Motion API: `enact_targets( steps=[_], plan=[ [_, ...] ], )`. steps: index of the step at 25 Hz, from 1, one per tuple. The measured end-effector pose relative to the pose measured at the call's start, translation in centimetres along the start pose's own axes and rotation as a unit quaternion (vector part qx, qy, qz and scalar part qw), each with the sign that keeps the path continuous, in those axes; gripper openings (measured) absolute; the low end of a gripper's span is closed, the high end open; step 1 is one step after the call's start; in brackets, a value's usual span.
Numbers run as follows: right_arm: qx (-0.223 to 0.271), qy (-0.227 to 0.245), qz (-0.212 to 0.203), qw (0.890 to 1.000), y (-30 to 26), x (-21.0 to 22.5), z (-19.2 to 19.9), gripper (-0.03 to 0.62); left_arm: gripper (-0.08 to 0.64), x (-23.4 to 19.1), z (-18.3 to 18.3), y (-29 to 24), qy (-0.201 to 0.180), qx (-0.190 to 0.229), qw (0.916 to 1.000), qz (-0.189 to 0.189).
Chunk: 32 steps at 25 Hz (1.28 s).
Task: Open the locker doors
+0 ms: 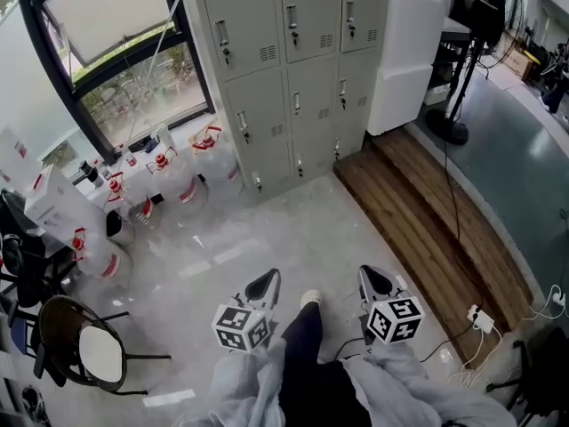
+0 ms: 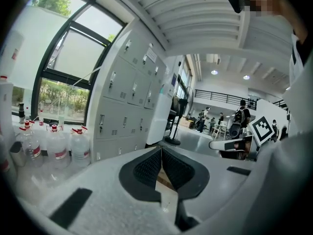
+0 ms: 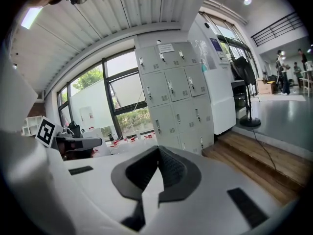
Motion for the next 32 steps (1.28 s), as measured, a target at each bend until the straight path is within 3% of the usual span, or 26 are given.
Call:
enact_targets(
  steps=[13, 32],
  plan=[
    [0.010, 0.008, 0.004, 1.000, -11.8, 3.5, -5.8, 0.000, 0.012, -7.1, -5.6, -10.7, -0.002, 0.010, 0.9999, 0.004],
    [0.024, 0.003, 0.035, 0.999, -23.7, 10.1, -9.4, 0.000, 0.012, -13.2, -8.9, -24.4, -0.016, 0.001, 0.9990, 0.041]
  ],
)
Point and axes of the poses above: the fingertips, and each gripper's own axes: y backward along the fingers, x to its right, z out of its underside, the point moved 4 cm from there along y, backward along the fingers, and after that the axes turned 9 degrees about x, right-handed, at the moved point
